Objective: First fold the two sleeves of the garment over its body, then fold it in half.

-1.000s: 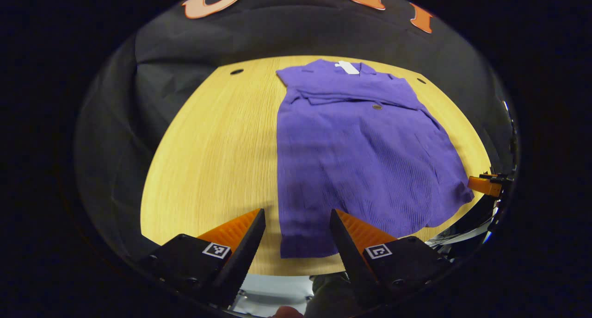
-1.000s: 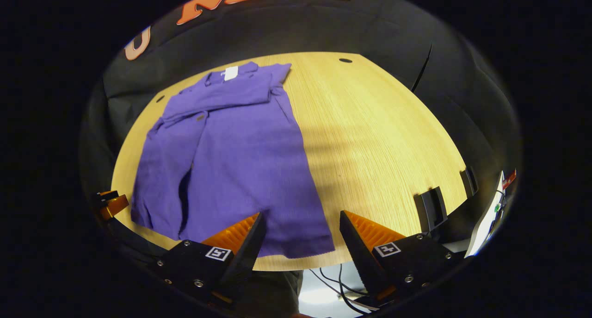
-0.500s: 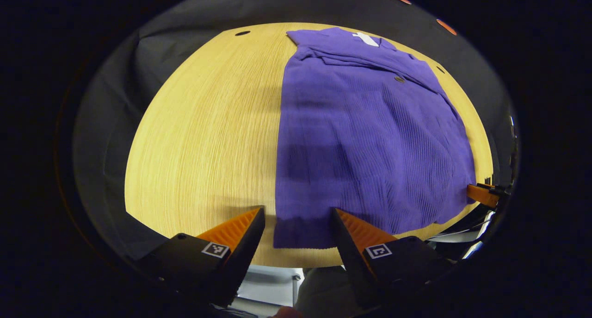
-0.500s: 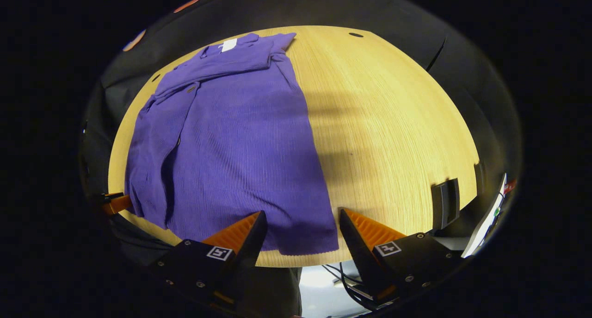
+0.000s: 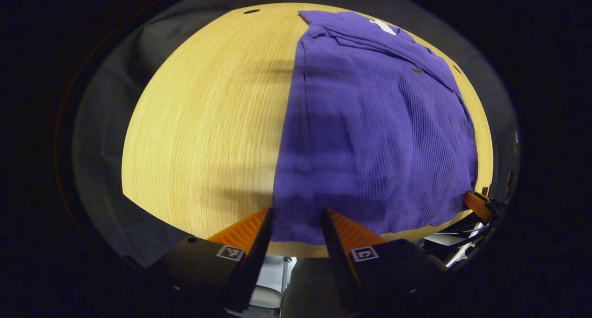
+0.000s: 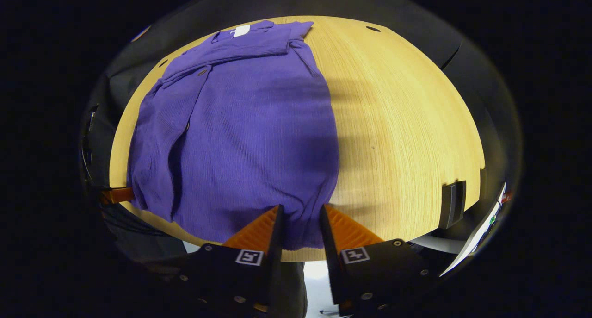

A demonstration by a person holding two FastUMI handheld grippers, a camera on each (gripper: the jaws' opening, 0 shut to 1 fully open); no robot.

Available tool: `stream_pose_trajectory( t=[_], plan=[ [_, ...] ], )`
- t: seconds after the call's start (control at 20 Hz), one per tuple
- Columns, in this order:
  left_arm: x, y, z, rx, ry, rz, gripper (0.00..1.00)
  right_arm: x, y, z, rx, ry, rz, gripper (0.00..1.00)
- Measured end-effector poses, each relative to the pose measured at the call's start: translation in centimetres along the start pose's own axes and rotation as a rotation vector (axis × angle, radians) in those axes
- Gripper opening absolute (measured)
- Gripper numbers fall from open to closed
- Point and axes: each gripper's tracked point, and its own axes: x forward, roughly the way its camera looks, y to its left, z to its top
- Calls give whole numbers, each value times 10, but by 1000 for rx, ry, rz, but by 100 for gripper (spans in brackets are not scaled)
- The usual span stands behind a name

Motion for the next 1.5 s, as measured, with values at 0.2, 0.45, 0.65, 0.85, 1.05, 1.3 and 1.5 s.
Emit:
stream_pose_trajectory(
  t=[0.2,0.45,0.65,0.85,1.05,1.3,1.5],
  plan=[
    [-1,-13,1,9,36,-29,20,0,3,6,55,7,29,16],
    [-5,-15,4,30,33,-44,8,-2,7,12,109,27,79,6],
    [-29,-17,16,19,-8,-66,6,-21,12,34,157,1,145,5],
    [-57,-25,43,3,-53,-104,6,-49,22,75,142,-64,201,5],
    [-87,-34,83,33,-128,-115,6,-77,36,121,85,-127,249,5],
    [-120,-45,136,60,-199,-125,6,-99,43,179,57,-179,300,5],
    [-144,-55,192,75,-249,-118,6,-109,38,233,53,-222,309,5]
  ],
)
